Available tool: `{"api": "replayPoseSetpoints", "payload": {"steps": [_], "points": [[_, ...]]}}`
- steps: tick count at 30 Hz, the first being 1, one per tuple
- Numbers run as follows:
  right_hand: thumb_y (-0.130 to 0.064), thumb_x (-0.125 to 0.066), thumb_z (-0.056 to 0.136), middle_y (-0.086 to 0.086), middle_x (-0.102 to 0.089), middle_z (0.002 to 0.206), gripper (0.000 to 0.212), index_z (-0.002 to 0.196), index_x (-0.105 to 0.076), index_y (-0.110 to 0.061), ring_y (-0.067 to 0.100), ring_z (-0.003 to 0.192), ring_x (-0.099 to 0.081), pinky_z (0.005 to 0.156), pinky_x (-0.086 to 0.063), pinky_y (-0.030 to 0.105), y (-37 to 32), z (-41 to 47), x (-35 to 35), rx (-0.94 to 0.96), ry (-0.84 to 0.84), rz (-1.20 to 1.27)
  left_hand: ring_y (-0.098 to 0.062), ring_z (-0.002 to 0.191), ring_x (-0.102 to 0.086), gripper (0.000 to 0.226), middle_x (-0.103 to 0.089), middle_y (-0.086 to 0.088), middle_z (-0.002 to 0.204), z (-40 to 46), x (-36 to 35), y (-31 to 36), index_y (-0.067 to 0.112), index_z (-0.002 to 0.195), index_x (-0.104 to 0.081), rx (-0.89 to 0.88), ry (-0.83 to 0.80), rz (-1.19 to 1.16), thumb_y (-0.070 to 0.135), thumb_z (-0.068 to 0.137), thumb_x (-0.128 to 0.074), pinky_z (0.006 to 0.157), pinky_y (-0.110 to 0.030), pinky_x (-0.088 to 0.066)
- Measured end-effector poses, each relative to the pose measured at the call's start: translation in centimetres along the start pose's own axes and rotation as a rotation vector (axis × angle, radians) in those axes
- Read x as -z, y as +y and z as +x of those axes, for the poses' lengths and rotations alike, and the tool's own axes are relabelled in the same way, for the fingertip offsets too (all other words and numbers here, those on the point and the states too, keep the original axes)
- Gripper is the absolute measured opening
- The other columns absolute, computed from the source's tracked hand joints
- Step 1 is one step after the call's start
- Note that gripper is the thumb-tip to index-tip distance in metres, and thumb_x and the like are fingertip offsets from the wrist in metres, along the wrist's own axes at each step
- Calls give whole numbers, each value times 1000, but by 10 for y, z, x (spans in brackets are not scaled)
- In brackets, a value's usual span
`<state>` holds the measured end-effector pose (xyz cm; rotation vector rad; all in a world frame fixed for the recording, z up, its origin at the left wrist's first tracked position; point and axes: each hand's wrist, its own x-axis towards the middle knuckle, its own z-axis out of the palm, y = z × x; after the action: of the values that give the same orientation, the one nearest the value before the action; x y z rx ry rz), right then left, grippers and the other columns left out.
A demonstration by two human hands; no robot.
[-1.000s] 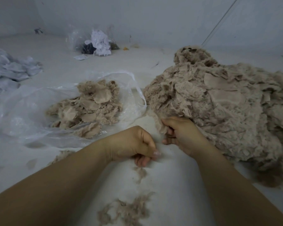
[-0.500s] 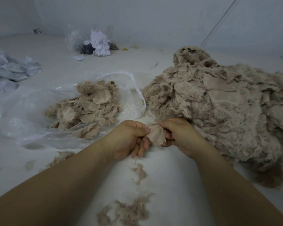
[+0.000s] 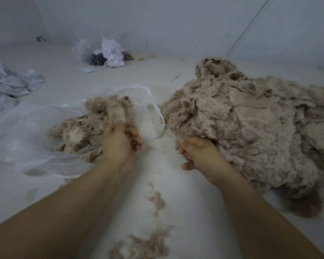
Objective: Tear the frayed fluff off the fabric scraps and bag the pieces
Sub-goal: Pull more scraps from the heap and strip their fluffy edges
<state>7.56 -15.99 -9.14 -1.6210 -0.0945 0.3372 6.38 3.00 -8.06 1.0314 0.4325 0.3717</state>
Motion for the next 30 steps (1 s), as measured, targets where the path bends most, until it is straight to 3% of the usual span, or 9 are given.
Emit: {"api": "replayPoseSetpoints", "payload": {"steps": [2, 6, 9, 13, 17, 20, 25, 27, 30], "points": [[-30, -53, 100, -7, -34, 46, 46, 57, -57, -17, 5, 42, -36, 49, -49, 25, -1, 0, -1, -8, 1, 13, -17, 39, -46, 13, -54, -8, 64, -4, -7, -5, 9, 102, -53, 42, -17, 124, 3, 96, -44, 40, -21, -30], [-26, -52, 101, -5, -35, 46, 42, 60, -57, -14, 6, 43, -37, 48, -49, 25, -6, -4, 0, -33, -4, 19, -17, 37, -50, 3, -60, -7, 54, -22, -35, -26, 7, 91, -60, 12, -320, 531, 5, 93, -60, 36, -21, -34], [-11, -47, 96, -4, -39, 42, 33, 65, -56, -7, 5, 40, -41, 45, -48, 24, -12, -6, 0, -72, 17, 32, -17, 43, -53, 17, -60, -9, 56, -19, -58, -35, 6, 93, -61, -66, -378, 627, 18, 89, -72, 40, -24, -41], [-6, -45, 92, -1, -34, 40, 34, 59, -54, -5, 7, 37, -38, 43, -46, 24, -16, -7, -1, -120, 79, 71, -24, 68, -62, 7, -65, -12, 74, -12, -66, -41, 10, 82, -60, -191, -351, 922, 9, 86, -66, 66, -36, -53], [-12, -46, 96, 0, -30, 40, 36, 61, -51, -7, 7, 34, -33, 42, -44, 23, -17, -5, -2, -160, 109, 158, -25, 64, -62, 6, -64, -10, 69, -9, -58, -35, 5, 79, -65, -207, -517, 1161, 2, 77, -60, 60, -39, -55], [-26, -47, 102, -1, -32, 42, 42, 63, -52, -9, 6, 35, -36, 42, -45, 24, -14, -4, -3, -121, 137, 179, -25, 58, -59, 7, -61, -10, 64, -11, -55, -35, 2, 76, -62, -132, -581, 1100, -3, 79, -58, 56, -38, -53], [-30, -49, 101, -5, -38, 37, 47, 60, -50, -9, 4, 34, -41, 39, -44, 22, -11, -4, -3, -96, 160, 147, -20, 61, -60, 19, -63, -9, 69, -31, -36, -45, 12, 72, -60, -204, -405, 869, 2, 89, -63, 58, -33, -51], [-31, -50, 101, -3, -39, 37, 47, 60, -51, -10, 8, 33, -42, 38, -41, 21, -10, -3, -3, -98, 172, 134, -20, 74, -62, 22, -66, -7, 79, -51, -27, -51, 18, 71, -60, -306, -454, 918, 5, 88, -63, 70, -35, -50], [-32, -52, 100, 1, -37, 38, 48, 57, -52, -11, 15, 34, -34, 37, -32, 20, -9, -2, -3, -81, 176, 120, -15, 74, -58, 24, -65, 2, 78, -78, -13, -51, 21, 71, -60, -336, -610, 938, 3, 86, -63, 73, -34, -48]]}}
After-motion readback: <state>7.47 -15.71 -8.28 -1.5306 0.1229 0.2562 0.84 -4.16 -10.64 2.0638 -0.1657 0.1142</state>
